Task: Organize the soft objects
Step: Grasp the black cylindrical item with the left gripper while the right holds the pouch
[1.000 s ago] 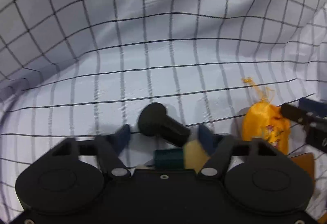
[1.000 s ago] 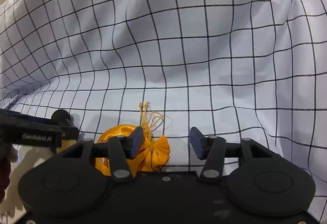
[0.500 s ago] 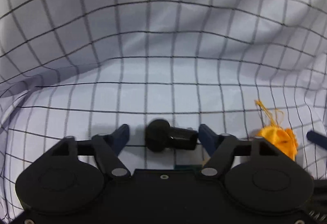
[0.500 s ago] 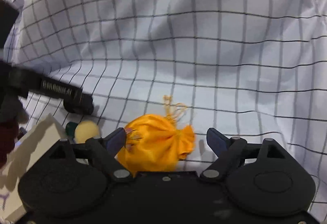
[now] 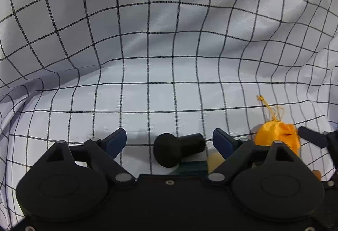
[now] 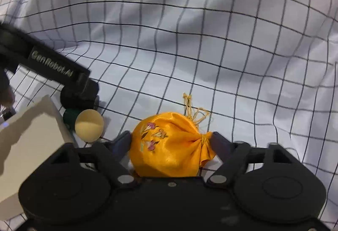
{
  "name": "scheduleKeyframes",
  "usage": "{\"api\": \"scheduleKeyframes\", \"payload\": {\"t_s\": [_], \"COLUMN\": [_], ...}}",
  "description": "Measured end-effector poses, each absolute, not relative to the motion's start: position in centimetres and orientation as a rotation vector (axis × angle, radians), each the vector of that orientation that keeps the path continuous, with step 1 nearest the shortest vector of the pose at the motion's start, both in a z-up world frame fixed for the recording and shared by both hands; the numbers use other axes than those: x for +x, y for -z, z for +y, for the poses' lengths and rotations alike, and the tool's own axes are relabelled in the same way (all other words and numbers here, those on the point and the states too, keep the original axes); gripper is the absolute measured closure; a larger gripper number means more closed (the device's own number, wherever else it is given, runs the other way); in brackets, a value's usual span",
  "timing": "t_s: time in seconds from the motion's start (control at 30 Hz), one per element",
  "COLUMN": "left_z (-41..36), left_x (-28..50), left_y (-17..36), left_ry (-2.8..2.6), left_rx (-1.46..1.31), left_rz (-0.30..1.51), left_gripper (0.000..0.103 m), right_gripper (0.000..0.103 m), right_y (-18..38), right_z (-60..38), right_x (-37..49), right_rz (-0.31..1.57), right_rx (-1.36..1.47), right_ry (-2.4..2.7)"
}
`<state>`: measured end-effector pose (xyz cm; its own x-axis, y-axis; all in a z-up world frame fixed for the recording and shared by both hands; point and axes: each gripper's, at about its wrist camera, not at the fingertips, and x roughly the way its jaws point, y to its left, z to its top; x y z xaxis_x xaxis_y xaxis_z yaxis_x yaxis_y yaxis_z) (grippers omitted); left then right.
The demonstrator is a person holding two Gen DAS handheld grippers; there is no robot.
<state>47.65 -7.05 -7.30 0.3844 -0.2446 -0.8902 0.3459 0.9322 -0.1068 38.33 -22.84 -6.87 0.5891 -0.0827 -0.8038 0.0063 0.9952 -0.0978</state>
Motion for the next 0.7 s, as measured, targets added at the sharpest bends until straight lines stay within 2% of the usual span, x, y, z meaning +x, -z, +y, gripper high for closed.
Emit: {"api": "scheduleKeyframes", "payload": {"t_s": [0.1, 0.33, 0.47, 0.67, 0.7], "left_z": [-7.7, -9.9, -10.4, -9.9, -9.8], "left_x": [47.4, 46.4, 46.8, 47.7, 47.7], "left_y": [7.1, 7.2, 8.1, 8.2, 8.2], "left_ry": [0.386, 0.367, 0.345, 0.334, 0.329], "left_rx": [0.11, 0.221, 0.21, 0.134, 0.136], "left_rz": [1.118, 1.15, 1.194, 1.212, 1.2], "left_gripper": [0.017, 0.017, 0.021, 0.041, 0.051], "right_gripper": [0.032, 0.032, 0.032, 0.032, 0.032], "right_y": [6.5, 6.3, 6.2, 5.5, 5.4], "right_z": [-23.1, -24.1, -24.5, -25.0, -25.1], "right_x": [38.3, 37.3, 36.7, 35.8, 35.7], "right_rz": [0.932, 0.911, 0.895, 0.858, 0.853], "right_rx": [-0.069, -0.049, -0.043, -0.051, -0.05], "right_ry": [0.05, 0.094, 0.103, 0.117, 0.12]}}
